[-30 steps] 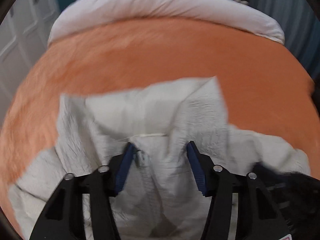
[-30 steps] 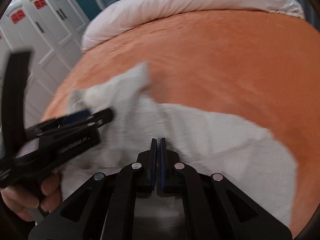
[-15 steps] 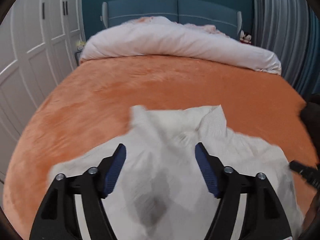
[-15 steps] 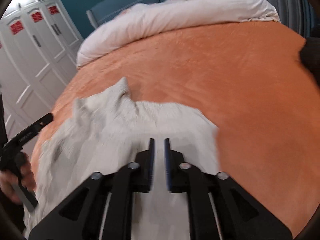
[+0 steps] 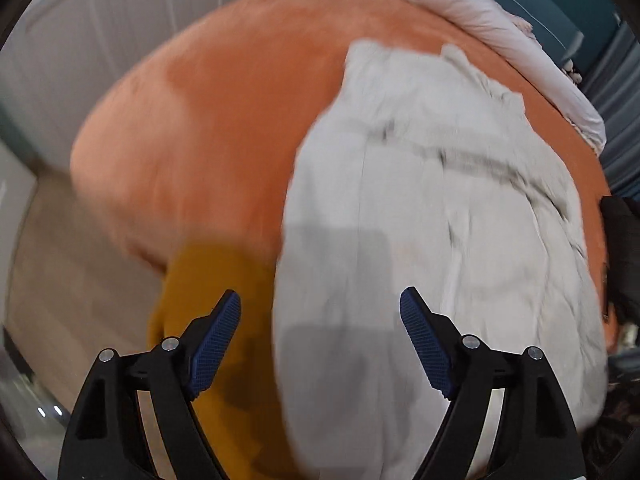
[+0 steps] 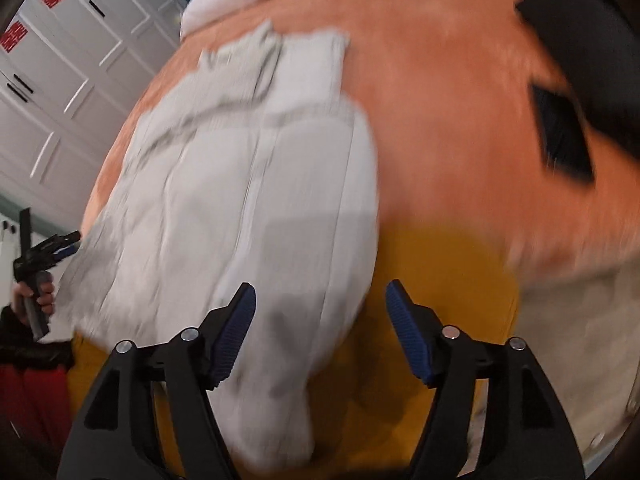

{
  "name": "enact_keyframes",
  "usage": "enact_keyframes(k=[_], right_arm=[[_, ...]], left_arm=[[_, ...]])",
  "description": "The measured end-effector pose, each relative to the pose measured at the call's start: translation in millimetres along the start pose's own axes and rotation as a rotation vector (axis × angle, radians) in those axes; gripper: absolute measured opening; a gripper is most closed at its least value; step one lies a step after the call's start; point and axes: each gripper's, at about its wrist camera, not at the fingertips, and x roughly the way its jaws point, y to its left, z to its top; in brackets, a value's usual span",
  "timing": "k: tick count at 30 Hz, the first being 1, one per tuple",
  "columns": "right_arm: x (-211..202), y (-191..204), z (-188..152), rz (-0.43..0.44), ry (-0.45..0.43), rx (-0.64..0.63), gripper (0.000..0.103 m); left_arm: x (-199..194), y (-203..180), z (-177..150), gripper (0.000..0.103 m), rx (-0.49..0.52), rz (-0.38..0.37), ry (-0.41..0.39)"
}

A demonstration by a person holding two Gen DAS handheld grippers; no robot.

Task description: Fold large clothes

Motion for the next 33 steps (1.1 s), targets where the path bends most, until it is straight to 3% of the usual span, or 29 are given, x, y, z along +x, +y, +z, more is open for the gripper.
enact_keyframes(k=[4, 11, 13, 15, 17, 21, 24, 26, 29, 33], right_arm=[[1.3, 6.5, -39.7, 0.054, 0.064, 0.041, 0.066], [4.9, 38.3, -66.8, 0.126, 0.067, -0.016, 0.067], [6.3, 46.6, -65.3, 0.138, 0.071, -0.044, 0.059], [9.3, 54.6, -62.9, 0.138, 0.083, -0.068, 0.035], [3.6, 58.0, -61.7, 0.15, 0.064, -0.101, 0.018], [-29.9, 66.0, -61.5, 0.219, 0.044, -0.174, 0.013], [-62.5, 69.2, -61.4, 0.288, 0.033, -0.199, 0.012], [-89.6, 74.5, -54.0, 0.32, -0.028, -0.213, 0.012], [-135.5, 77.4, -16.8, 0.339, -0.246, -0.187, 0.012], [-150.6, 65.1, 49.7, 0.299, -0.44, -0.092, 0.012]], left_arm=[[-2.5, 7.0, -39.0, 0.079, -0.013, -0.046, 0.087], [-12.7, -0.5, -68.3, 0.076, 0.027, -0.094, 0.082], [-13.6, -7.9, -71.1, 0.051, 0.062, -0.135, 0.083], [-14.5, -21.1, -73.8, 0.031, 0.116, -0.177, 0.111], [-23.1, -25.7, -73.6, 0.014, 0.144, -0.181, 0.088], [-63.0, -30.6, -74.4, 0.006, 0.183, -0.231, 0.041], [-114.7, -34.4, -74.0, 0.005, 0.21, -0.306, -0.056], [-144.4, -39.6, -64.7, 0.005, 0.216, -0.342, -0.132], [-178.9, -48.9, -31.8, 0.006, 0.194, -0.374, -0.293], [-182.3, -51.7, 26.7, 0.007, 0.121, -0.391, -0.417]])
